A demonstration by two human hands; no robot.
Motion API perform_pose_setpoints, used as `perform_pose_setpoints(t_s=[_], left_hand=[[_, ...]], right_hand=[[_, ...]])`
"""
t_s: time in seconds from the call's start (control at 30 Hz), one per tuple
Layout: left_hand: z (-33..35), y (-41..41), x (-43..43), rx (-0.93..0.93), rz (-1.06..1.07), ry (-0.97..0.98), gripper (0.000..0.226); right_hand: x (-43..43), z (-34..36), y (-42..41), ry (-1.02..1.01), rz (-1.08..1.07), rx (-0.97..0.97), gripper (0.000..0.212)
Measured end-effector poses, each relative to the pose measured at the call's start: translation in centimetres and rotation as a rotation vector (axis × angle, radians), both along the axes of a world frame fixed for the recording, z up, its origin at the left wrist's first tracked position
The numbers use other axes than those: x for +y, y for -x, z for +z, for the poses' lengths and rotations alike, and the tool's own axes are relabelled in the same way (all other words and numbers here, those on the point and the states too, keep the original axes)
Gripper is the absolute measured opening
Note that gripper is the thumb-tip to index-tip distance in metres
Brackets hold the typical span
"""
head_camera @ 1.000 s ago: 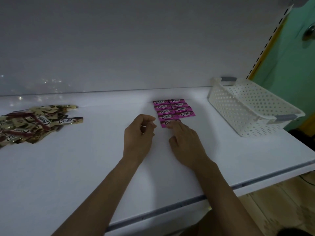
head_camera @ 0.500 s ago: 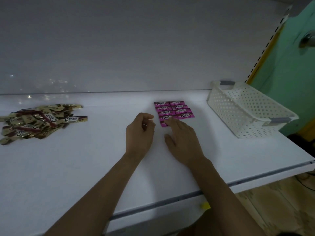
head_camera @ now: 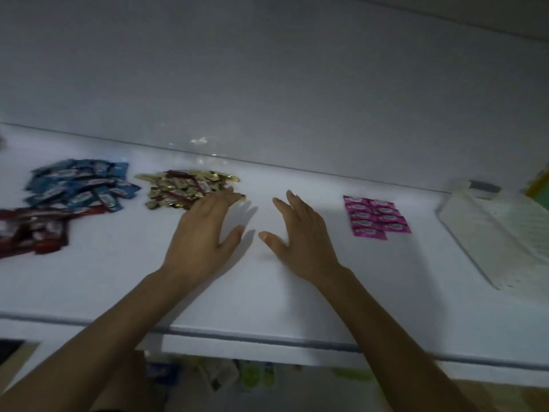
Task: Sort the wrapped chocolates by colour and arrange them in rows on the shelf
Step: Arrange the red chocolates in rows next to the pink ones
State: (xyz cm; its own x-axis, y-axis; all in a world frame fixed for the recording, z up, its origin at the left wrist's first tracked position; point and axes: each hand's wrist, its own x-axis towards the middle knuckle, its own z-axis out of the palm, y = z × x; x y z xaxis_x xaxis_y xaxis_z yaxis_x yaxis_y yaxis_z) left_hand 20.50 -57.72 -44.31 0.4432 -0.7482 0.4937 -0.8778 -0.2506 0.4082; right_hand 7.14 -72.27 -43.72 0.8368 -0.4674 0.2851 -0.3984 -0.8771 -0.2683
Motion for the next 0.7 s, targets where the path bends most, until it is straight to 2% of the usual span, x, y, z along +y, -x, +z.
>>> perform_pose_setpoints(t_s=[0.1,0.2,0.3,0.43,0.57,0.7], left_hand=[[-1.0,-1.4,5.9,-0.001,0.112,0.02,0.058],[-1.8,-2.4,9.9,-0.028,0.199,0.019,0.055],[-2.3,-3.5,12.6,-0.049,0.257,0.007,0.052],[-2.9,-4.7,15.0,-0.05,0.356,-0.002,0.053],[-3.3,-7.1,17.5,-0.072,0.457,0.007,0.063],[-2.1,-11.2,18.9,0.031,0.56,-0.08,0.088]], right_hand=[[4.4,-0.7,-4.7,-0.047,0.15,-0.098,0.065],[8.7,-1.0,-8.3,-0.076,0.281,-0.008,0.062],[11.4,-1.3,-10.6,-0.061,0.41,-0.006,0.059],[13.3,-1.5,-12.8,-0.101,0.487,0.033,0.053],[15.4,-1.2,-15.7,-0.087,0.543,0.01,0.046],[17.8,-1.1,-19.9,-0.082,0.535,0.005,0.05]])
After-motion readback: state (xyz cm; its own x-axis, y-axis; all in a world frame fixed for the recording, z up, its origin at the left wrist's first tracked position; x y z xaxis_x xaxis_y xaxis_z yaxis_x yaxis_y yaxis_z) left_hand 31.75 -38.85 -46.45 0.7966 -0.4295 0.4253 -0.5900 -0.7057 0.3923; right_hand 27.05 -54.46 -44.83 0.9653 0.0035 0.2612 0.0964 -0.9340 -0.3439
